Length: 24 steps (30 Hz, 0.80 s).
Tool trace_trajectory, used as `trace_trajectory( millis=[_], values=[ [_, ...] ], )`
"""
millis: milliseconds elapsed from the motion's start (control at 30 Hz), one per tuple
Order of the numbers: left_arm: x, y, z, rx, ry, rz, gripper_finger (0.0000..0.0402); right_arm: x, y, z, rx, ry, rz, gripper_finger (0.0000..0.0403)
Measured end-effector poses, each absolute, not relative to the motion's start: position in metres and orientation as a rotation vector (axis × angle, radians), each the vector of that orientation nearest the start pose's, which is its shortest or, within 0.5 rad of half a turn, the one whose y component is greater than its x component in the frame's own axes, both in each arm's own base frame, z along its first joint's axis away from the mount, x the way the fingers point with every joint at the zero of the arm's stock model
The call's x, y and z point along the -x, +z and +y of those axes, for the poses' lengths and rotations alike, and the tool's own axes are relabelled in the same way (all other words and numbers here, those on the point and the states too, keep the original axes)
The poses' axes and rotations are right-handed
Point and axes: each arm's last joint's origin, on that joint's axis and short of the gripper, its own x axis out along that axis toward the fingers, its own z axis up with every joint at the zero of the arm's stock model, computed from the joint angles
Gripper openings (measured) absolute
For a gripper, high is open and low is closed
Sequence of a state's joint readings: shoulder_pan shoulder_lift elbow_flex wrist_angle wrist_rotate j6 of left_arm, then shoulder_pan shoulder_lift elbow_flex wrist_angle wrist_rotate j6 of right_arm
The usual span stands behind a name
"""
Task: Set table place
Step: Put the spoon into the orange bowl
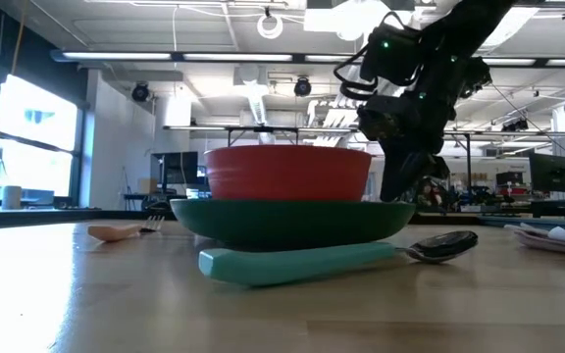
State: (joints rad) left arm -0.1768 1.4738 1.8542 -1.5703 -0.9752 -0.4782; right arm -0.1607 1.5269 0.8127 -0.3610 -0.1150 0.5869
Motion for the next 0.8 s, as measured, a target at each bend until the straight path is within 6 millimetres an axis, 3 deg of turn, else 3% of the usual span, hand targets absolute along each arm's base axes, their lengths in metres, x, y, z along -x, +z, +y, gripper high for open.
trace_trajectory(
  millis=[167,367,567,800],
  values=[
    [-0.232,0.435,-0.017,-0.245,0.902,0.814,0.0184,-0.27,0.172,-0.04,-0.68,-0.344,1.047,0.0],
    [-0.232,0.434,-0.017,-0.239,0.89,0.823,0.0184,-0.248,0.2,-0.02,-0.725,-0.397,1.04,0.0],
    [-0.232,0.433,-0.019,-0.327,0.777,0.917,0.0184,-0.228,0.221,0.024,-0.884,-0.627,0.904,0.0],
    [-0.233,0.431,-0.021,-0.426,0.622,1.015,0.0184,-0.241,0.215,0.083,-1.064,-0.625,0.672,0.0]
  ],
)
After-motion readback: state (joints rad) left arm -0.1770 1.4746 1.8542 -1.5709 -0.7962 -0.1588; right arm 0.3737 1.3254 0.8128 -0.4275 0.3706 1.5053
